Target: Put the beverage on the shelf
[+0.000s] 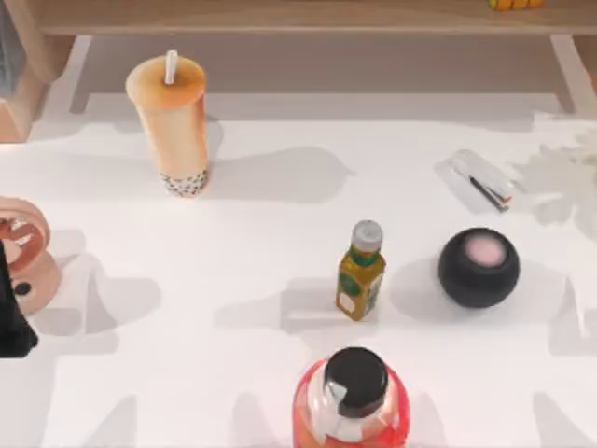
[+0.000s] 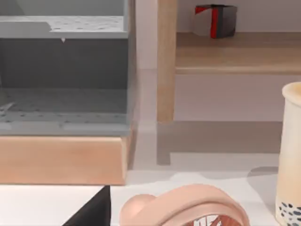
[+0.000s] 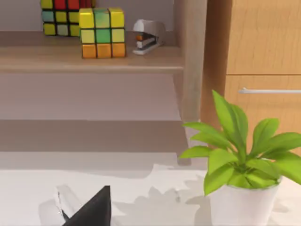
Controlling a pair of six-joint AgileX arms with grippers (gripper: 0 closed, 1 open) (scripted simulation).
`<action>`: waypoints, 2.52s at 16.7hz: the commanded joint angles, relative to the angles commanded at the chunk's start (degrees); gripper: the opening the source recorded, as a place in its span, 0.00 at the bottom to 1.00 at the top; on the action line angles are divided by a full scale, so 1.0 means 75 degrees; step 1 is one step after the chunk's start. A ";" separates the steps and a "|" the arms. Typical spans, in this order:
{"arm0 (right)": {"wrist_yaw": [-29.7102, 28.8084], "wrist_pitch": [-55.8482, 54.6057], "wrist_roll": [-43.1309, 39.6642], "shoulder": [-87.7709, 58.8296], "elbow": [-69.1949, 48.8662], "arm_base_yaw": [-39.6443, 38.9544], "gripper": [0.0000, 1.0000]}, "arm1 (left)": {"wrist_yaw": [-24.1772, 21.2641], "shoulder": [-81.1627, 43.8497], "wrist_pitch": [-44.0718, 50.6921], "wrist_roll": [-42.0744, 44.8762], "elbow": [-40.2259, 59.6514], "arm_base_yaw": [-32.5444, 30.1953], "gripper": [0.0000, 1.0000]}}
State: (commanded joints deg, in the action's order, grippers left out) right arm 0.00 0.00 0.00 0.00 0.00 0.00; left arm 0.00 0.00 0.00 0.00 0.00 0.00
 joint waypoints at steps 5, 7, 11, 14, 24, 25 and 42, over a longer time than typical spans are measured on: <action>0.0000 0.0000 0.0000 0.0000 0.0000 0.0000 1.00 | 0.0108 -0.0479 -0.0463 -0.0007 0.0176 -0.0234 1.00; 0.0000 0.0000 0.0000 0.0000 0.0000 0.0000 1.00 | 0.0287 -0.1207 -0.1101 -0.0014 0.0397 -0.0525 1.00; 0.0000 0.0000 0.0000 0.0000 0.0000 0.0000 1.00 | 0.0918 -0.3633 -0.2899 -0.0020 0.0984 -0.1216 1.00; 0.0000 0.0000 0.0000 0.0000 0.0000 0.0000 1.00 | 0.1591 -0.6148 -0.4500 -0.0040 0.1526 -0.1721 1.00; 0.0000 0.0000 0.0000 0.0000 0.0000 0.0000 1.00 | 0.3415 -1.3433 -0.9400 -0.0259 0.3414 -0.3436 1.00; 0.0000 0.0000 0.0000 0.0000 0.0000 0.0000 1.00 | 0.3479 -1.3850 -0.9710 -0.0283 0.3501 -0.3585 1.00; 0.0000 0.0000 0.0000 0.0000 0.0000 0.0000 1.00 | 0.3043 -1.5760 -0.9823 -0.0297 0.5161 -0.3435 1.00</action>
State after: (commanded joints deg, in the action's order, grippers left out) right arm 0.00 0.00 0.00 0.00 0.00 0.00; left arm 22.83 -118.20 -73.67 -2.23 38.71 -25.76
